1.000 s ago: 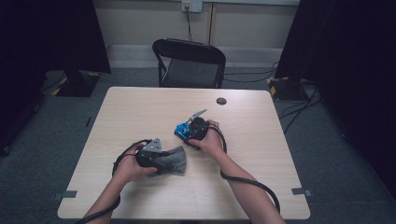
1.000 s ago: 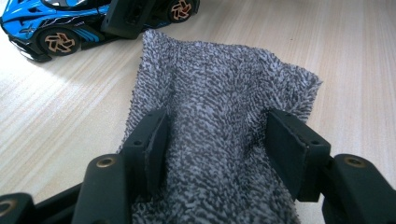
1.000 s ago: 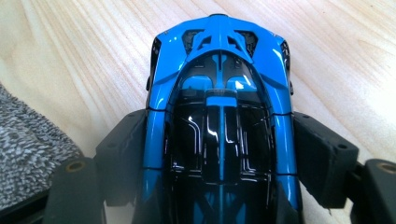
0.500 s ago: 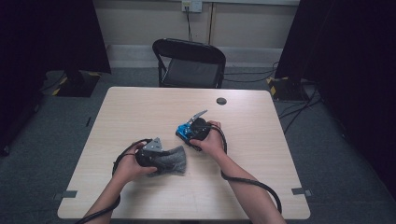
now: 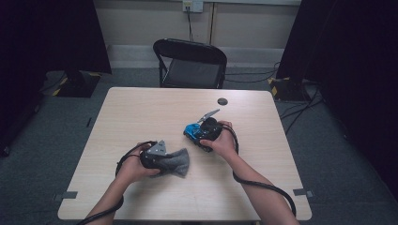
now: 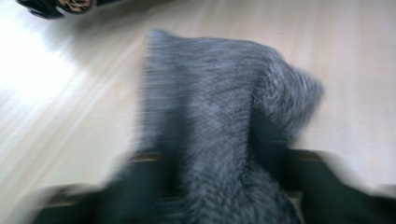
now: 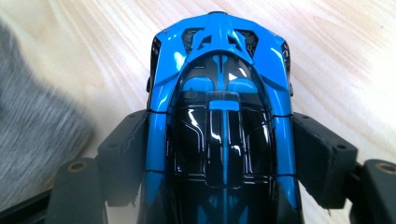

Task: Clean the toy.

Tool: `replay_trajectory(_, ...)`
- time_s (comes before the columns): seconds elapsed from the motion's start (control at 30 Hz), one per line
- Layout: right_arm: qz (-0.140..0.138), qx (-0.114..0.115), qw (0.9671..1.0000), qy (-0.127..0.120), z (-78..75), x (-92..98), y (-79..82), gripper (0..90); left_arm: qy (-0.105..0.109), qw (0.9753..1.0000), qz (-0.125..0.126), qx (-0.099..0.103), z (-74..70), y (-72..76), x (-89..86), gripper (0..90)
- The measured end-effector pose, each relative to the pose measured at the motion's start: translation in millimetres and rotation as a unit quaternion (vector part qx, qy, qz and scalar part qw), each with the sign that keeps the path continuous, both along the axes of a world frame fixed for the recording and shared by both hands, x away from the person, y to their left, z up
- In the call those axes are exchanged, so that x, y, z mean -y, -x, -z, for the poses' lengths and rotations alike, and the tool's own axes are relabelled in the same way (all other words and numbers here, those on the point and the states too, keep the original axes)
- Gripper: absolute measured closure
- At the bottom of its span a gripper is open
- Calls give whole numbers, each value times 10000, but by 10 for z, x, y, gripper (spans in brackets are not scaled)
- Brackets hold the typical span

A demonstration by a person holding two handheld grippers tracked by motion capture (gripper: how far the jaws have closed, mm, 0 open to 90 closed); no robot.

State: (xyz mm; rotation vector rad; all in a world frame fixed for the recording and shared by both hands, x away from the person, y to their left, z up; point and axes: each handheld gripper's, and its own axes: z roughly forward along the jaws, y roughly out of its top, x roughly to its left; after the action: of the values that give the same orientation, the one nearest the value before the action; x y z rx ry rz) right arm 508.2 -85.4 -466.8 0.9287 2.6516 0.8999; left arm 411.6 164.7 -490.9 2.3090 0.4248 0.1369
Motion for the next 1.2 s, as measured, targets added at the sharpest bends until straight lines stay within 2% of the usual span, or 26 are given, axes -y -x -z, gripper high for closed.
replay_trajectory(0.1, -41, -9, 10000, -3, -32, 47, 39, 263, -126, 9994, -270, -158, -38, -2, 38, 749)
replay_trajectory(0.17, -66, -24, 10000, 23, -47, 80, 71, 263, -12, 9977, -544, -405, -66, -25, 31, 768)
replay_trajectory(0.2, -97, -37, 9999, 29, -57, 98, 90, 263, 139, 9964, -691, -478, -82, -53, -11, 773)
replay_trajectory(0.27, -136, -28, 9999, -19, -80, 137, 133, 263, 336, 9932, -1045, -391, -128, -91, -105, 774)
replay_trajectory(0.33, -184, -14, 9998, -58, -115, 164, 183, 263, 474, 9879, -1465, -211, -196, -140, -234, 774)
replay_trajectory(0.4, -301, -13, 9995, -95, -159, 177, 238, 263, 792, 9771, -1965, -216, -255, -216, -363, 773)
replay_trajectory(0.47, -365, -25, 9993, -114, -184, 166, 280, 263, 1066, 9675, -2270, -322, -277, -295, -428, 772)
replay_trajectory(0.5, -407, -13, 9991, -140, -191, 153, 301, 263, 1252, 9600, -2458, -480, -284, -356, -451, 771)
replay_trajectory(0.53, -469, -21, 9988, -168, -201, 130, 328, 263, 1420, 9540, -2576, -571, -289, -403, -468, 770)
replay_trajectory(0.57, -507, -24, 9985, -196, -207, 107, 351, 263, 1517, 9509, -2624, -620, -296, -439, -475, 770)
replay_trajectory(0.6, -558, -14, 9982, -198, -210, 90, 365, 263, 1694, 9454, -2700, -673, -313, -493, -482, 770)
replay_trajectory(0.63, -605, -6, 9980, -195, -215, 58, 393, 263, 1758, 9421, -2768, -697, -326, -522, -481, 770)
replay_trajectory(0.67, -647, -3, 9977, -213, -214, 42, 405, 263, 1768, 9410, -2789, -743, -348, -559, -469, 770)
replay_trajectory(0.7, -695, -13, 9973, -236, -215, 19, 418, 263, 1755, 9409, -2800, -735, -372, -591, -448, 770)
replay_trajectory(0.73, -729, 16, 9970, -255, -216, 2, 429, 263, 1767, 9389, -2858, -747, -394, -619, -420, 769)
replay_trajectory(0.8, -806, 21, 9964, -247, -225, -48, 456, 263, 1685, 9368, -2971, -752, -422, -687, -359, 768)
replay_trajectory(0.83, -838, 35, 9962, -232, -231, -66, 467, 263, 1610, 9367, -3015, -762, -426, -708, -339, 768)
replay_trajectory(1.0, -927, 64, 9952, -299, -281, -124, 498, 263, 1383, 9429, -2906, -860, -385, -796, -173, 766)
replay_trajectory(1.07, -942, 86, 9951, -286, -301, -139, 505, 263, 1329, 9484, -2743, -876, -363, -806, -109, 766)
replay_trajectory(1.1, -970, 106, 9949, -242, -310, -144, 502, 263, 1313, 9501, -2680, -901, -355, -806, -91, 766)
replay_trajectory(1.13, -949, 103, 9951, -258, -312, -144, 502, 263, 1301, 9537, -2554, -915, -348, -803, -65, 766)
replay_trajectory(1.17, -946, 121, 9951, -269, -315, -138, 493, 263, 1301, 9543, -2521, -943, -345, -798, -50, 766)
replay_trajectory(1.2, -958, 123, 9950, -257, -318, -136, 490, 263, 1255, 9562, -2468, -953, -342, -793, -40, 767)
